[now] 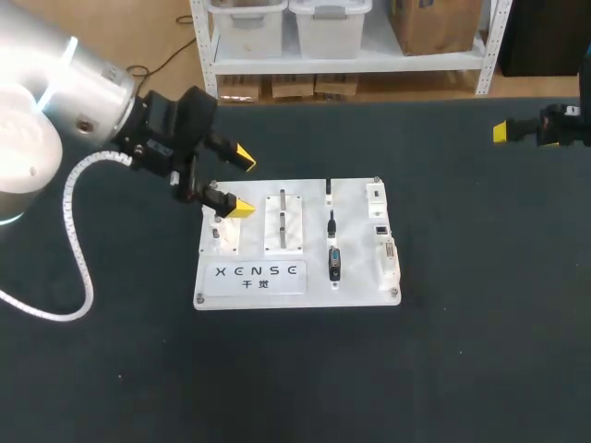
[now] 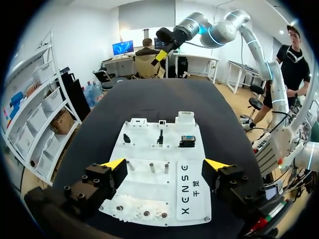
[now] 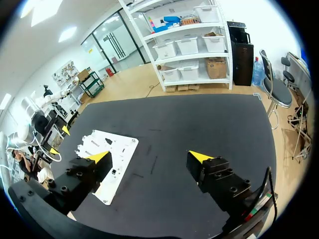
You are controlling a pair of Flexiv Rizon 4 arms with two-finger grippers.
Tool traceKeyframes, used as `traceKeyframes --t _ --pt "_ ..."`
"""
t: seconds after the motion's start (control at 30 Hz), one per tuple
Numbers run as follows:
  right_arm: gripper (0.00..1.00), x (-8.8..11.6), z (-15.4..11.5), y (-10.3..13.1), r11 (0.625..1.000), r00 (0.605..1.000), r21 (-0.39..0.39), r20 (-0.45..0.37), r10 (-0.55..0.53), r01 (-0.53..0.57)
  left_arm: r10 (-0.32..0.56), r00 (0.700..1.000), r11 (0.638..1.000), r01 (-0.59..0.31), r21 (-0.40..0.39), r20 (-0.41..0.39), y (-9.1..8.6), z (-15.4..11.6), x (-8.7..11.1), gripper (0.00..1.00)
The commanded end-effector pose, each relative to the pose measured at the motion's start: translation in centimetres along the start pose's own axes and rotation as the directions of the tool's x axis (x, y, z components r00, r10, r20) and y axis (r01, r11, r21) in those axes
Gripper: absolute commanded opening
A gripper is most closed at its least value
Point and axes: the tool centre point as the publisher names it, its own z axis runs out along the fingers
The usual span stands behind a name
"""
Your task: Insert the USB connector, Ethernet cable, and multi-pin plug into their matching sockets one by one.
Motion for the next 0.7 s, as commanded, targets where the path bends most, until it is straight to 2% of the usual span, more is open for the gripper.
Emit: traceKeyframes --t 0.03,0.7 --pt "1.00 0.01 -0.04 0.04 1.000 1.000 0.002 0.000 0.000 0.000 0.018 1.000 1.000 -0.018 -0.001 0.003 0.21 0.08 0.03 1.00" --pt "1.00 0.01 -0.04 0.04 1.000 1.000 0.002 0.000 0.000 0.000 -0.004 1.000 1.000 0.004 0.004 0.007 0.06 0.13 0.06 1.00"
